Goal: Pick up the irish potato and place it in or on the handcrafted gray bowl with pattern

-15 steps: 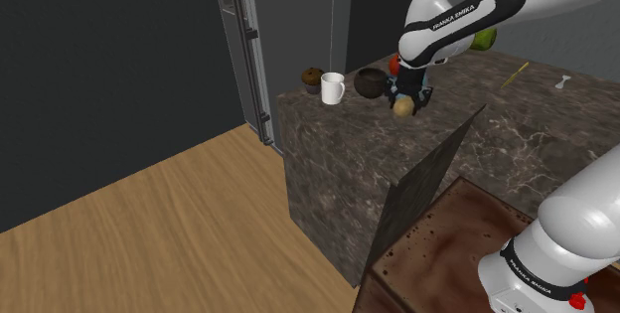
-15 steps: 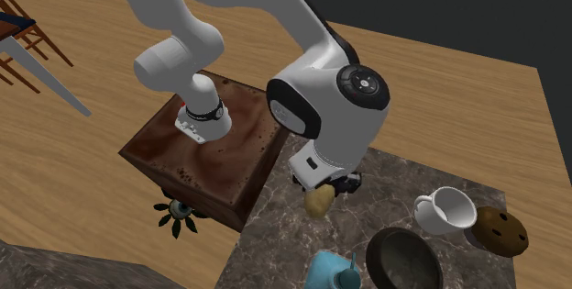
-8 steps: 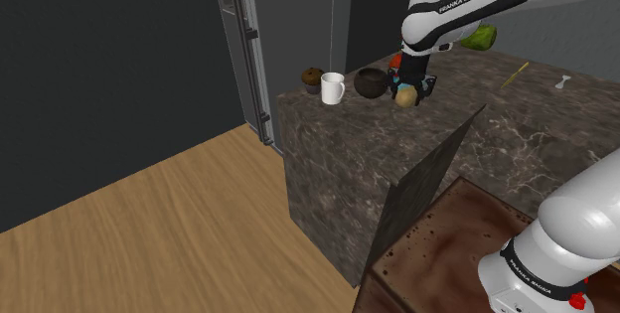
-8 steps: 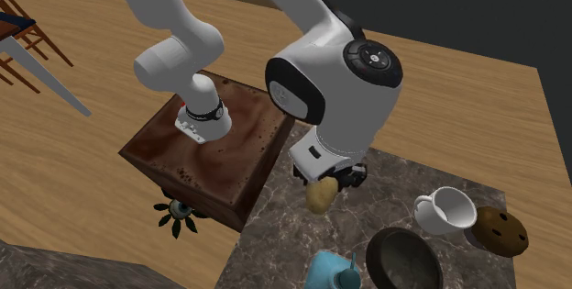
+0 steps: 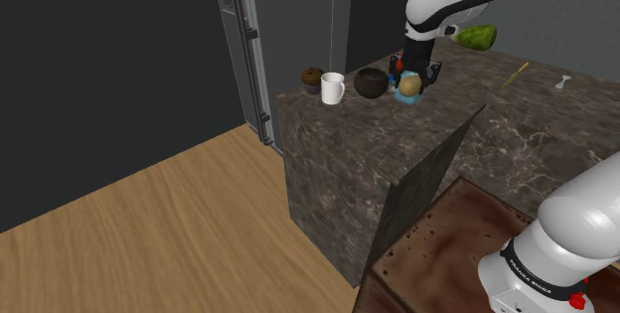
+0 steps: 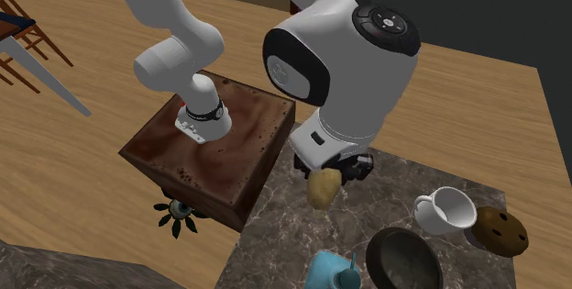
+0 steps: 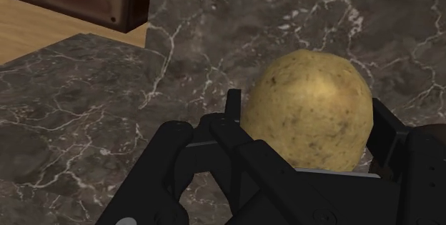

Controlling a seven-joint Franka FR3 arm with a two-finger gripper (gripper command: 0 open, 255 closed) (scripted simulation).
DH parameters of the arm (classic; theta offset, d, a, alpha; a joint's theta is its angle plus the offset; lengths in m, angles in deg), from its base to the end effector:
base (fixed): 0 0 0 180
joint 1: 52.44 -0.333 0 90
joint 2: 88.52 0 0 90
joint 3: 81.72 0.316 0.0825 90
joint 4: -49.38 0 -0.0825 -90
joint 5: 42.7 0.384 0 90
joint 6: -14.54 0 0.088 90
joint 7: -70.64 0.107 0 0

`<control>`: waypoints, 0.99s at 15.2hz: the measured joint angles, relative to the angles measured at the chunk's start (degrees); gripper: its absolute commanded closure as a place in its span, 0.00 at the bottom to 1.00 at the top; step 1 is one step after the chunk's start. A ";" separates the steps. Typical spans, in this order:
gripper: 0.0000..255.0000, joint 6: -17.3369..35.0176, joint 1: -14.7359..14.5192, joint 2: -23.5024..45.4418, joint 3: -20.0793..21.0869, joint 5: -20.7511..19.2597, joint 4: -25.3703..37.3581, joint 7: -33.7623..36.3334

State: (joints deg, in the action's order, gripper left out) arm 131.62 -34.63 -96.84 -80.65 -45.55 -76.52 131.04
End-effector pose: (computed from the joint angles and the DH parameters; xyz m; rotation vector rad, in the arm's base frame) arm 0.4796 -0.1469 0.4452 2.4413 -1.9020 0.0144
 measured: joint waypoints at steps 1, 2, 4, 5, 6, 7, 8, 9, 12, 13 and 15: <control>1.00 -0.82 -0.03 -0.25 0.03 0.03 0.58 0.01; 1.00 -1.74 -0.05 -0.42 0.05 0.07 1.33 -0.01; 1.00 -3.03 -0.05 -0.95 0.05 0.10 2.09 -0.08; 1.00 -3.90 -0.01 -1.21 -0.01 0.11 2.71 -0.22; 1.00 -4.65 -0.01 -1.39 -0.01 0.12 3.28 -0.27; 1.00 -5.47 -0.05 -1.57 0.04 0.16 3.91 -0.22; 1.00 -6.24 -0.04 -1.69 0.02 0.17 4.57 -0.30; 1.00 -6.87 -0.05 -1.89 0.03 0.19 4.99 -0.30; 1.00 -7.98 -0.06 2.43 0.08 0.14 10.40 -0.29; 1.00 -8.03 0.02 4.79 0.00 0.07 12.86 -0.41; 1.00 -9.16 -0.11 9.45 0.16 0.00 18.58 -0.13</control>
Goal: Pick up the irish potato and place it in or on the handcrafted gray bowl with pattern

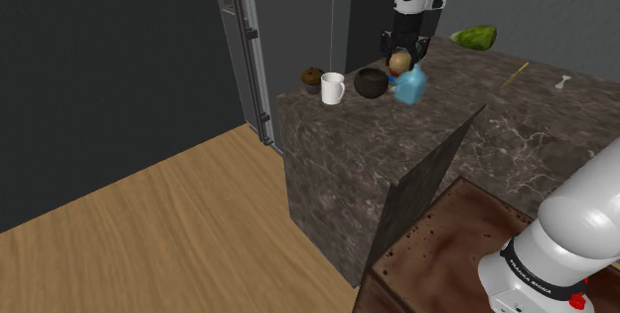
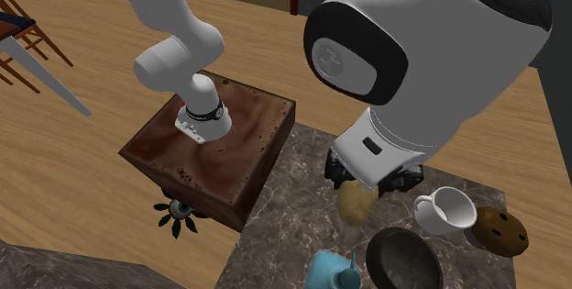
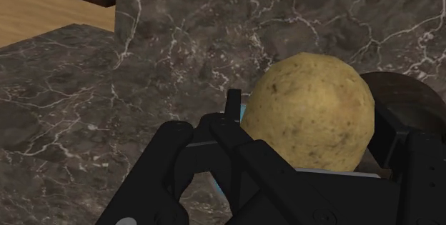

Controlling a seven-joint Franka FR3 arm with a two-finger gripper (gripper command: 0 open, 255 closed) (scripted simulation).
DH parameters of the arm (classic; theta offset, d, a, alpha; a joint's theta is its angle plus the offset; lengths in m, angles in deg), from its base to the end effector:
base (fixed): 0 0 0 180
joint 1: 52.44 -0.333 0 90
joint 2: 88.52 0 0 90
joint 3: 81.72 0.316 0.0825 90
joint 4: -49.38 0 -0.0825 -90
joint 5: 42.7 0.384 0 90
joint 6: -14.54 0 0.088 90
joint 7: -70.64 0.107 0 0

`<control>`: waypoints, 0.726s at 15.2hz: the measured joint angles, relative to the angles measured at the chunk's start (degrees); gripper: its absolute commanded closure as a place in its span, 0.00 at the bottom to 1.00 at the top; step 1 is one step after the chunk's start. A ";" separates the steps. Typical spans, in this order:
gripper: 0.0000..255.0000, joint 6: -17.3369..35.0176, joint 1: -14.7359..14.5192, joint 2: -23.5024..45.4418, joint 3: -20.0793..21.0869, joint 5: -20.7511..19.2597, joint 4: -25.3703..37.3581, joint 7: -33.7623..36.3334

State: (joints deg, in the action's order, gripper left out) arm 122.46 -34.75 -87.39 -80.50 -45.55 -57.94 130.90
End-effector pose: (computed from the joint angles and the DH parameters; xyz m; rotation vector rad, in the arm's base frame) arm 0.5418 -0.1641 0.4963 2.4413 -1.9019 0.0138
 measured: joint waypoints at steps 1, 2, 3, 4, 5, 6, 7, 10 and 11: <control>1.00 -0.43 -0.02 2.43 0.02 -0.05 2.90 0.01; 1.00 -1.36 0.07 4.77 -0.07 -0.08 6.13 -0.20; 1.00 -2.01 0.03 7.00 -0.05 -0.14 9.02 -0.16; 1.00 -3.04 0.02 9.69 -0.06 -0.17 12.73 -0.24; 1.00 -4.27 0.00 12.15 -0.07 -0.19 16.41 -0.28; 1.00 -5.61 -0.09 15.12 -0.04 -0.23 20.73 -0.25; 1.00 -6.11 -0.04 17.56 -0.10 -0.26 23.70 -0.39; 1.00 -10.57 -0.05 26.57 -0.23 -0.34 37.16 -0.78; 1.00 -11.22 -0.10 28.26 -0.24 -0.37 39.48 -0.77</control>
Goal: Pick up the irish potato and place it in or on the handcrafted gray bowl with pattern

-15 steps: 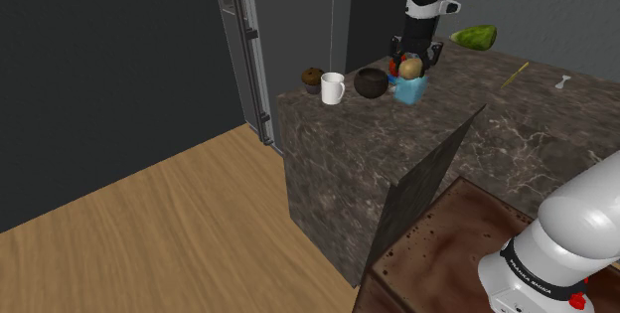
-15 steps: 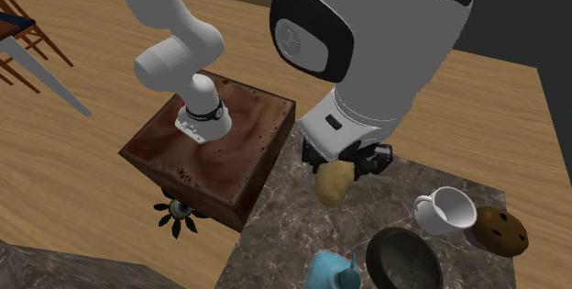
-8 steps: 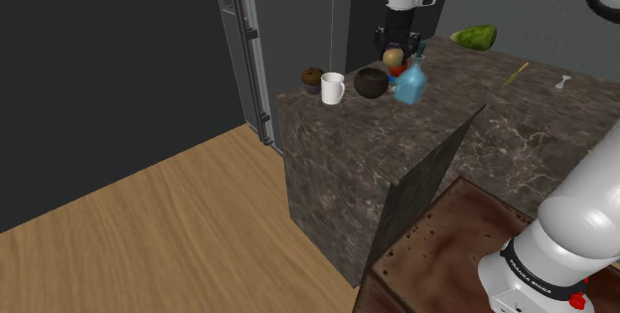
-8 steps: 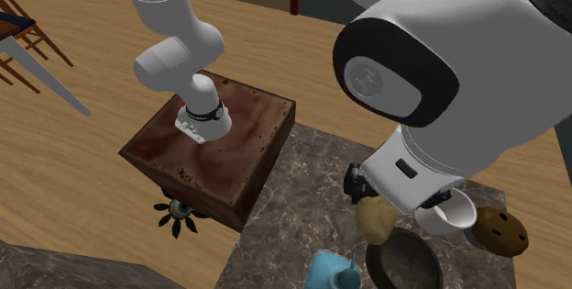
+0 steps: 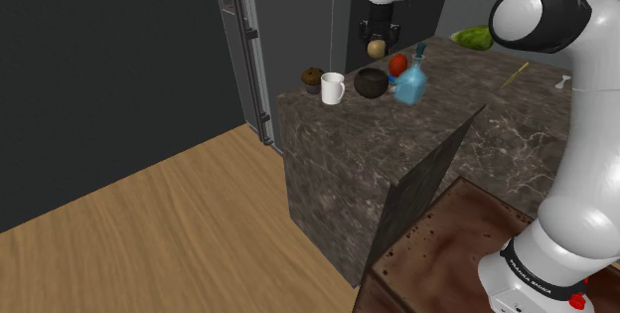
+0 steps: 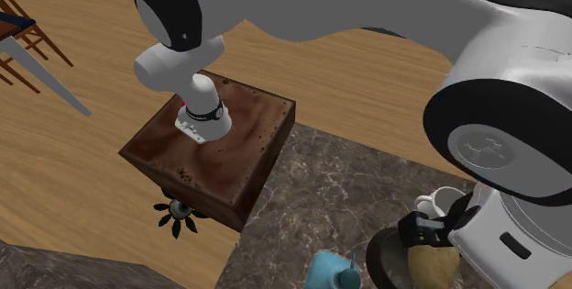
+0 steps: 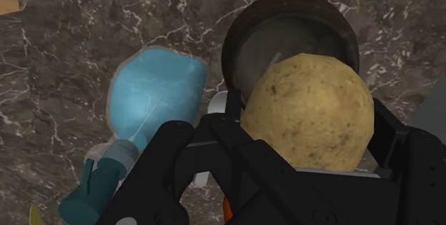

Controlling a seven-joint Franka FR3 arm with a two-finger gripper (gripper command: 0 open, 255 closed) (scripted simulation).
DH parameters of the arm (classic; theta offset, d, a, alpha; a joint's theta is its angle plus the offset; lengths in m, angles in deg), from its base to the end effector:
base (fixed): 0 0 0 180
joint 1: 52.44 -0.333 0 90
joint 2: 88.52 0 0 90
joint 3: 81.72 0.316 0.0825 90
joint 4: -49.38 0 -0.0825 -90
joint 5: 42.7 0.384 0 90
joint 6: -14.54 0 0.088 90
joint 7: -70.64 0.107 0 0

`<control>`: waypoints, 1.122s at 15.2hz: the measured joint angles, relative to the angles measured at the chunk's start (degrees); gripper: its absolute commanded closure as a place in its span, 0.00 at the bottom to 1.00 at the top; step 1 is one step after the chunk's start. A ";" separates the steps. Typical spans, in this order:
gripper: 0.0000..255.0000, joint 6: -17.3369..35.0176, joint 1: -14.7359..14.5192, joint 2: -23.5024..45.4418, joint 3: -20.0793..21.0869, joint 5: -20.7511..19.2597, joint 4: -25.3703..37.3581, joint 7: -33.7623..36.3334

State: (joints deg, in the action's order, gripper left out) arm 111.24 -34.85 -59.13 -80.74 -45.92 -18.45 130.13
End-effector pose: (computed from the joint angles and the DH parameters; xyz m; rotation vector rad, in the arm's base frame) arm 0.6735 -0.2096 0.4938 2.4410 -1.9014 0.0138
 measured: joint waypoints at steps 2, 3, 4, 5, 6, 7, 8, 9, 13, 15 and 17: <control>1.00 0.37 -0.20 1.29 0.05 -0.03 0.89 0.25; 1.00 0.82 -0.18 1.67 0.05 -0.03 0.83 0.25; 1.00 1.57 -0.21 1.67 0.06 -0.04 0.07 0.34; 1.00 2.37 -0.16 1.65 0.05 -0.04 -0.74 0.31; 1.00 2.86 -0.18 1.89 0.05 -0.05 -0.99 0.37; 1.00 3.64 -0.18 1.83 0.05 -0.06 -1.84 0.42; 1.00 4.40 -0.17 1.79 0.05 -0.06 -2.64 0.45; 1.00 5.24 -0.10 1.83 0.03 -0.07 -3.43 0.40; 1.00 8.07 -0.11 2.02 0.03 -0.11 -6.09 0.59; 1.00 8.50 -0.12 1.94 0.04 -0.12 -6.58 0.63; 1.00 8.61 -0.11 1.94 0.03 -0.12 -6.68 0.62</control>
